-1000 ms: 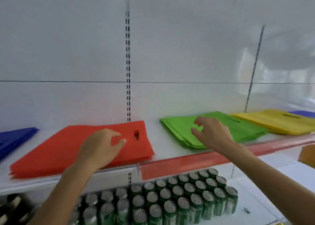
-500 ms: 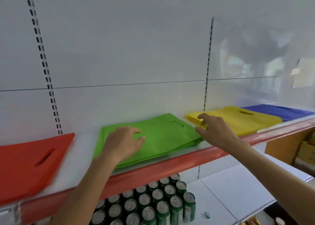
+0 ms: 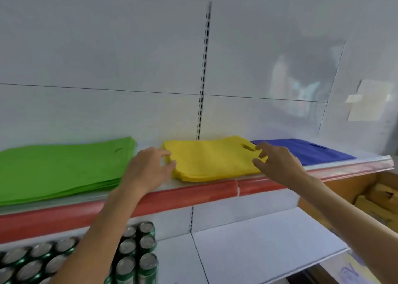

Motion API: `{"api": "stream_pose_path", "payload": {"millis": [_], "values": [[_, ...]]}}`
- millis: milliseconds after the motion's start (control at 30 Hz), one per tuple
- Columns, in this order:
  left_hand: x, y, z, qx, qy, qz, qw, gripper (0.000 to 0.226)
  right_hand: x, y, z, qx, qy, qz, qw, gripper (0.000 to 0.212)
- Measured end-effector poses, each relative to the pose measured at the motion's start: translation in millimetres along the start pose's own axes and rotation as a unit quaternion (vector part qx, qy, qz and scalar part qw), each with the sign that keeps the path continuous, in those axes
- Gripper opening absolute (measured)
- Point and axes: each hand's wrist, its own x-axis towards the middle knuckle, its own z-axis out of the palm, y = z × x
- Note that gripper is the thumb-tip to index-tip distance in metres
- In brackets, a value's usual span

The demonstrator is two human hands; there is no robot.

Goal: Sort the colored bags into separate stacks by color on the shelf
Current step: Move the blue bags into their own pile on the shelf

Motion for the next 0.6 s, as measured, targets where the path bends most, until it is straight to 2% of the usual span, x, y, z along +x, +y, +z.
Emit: {"api": "stream_pose_path", "payload": {"millis": [133,267,333,467,600], "values": [[10.6,38.4,24.3,0.016,-0.018,-0.004,1.000,0.039,10.7,47.4,-6.9,0.003,-0.009,0.011,1.000,0.041],[39.4,88.1,46.1,0.016,0.007,0.028,0.999,0.039,32.3,90.5,-12.2,0.027,0.022,0.003,0.999,0.040],[51.9,116.6,64.9,0.018,-0.006,0.047,0.999,0.041,40.9,118.0,-13.9,0.027,0.022,0.010,0.999,0.042],[68.5,175.1,114.4,0.006,-0.033,0.059,0.998,0.050,60.6,194.4,-23.1,0.040,0.024,0.043,0.998,0.043],[91.2,226.7,168.8,0.008,-0.020,0.057,0.998,0.051,87.5,276.4,-20.7,0.058,0.038,0.043,0.997,0.040]]}}
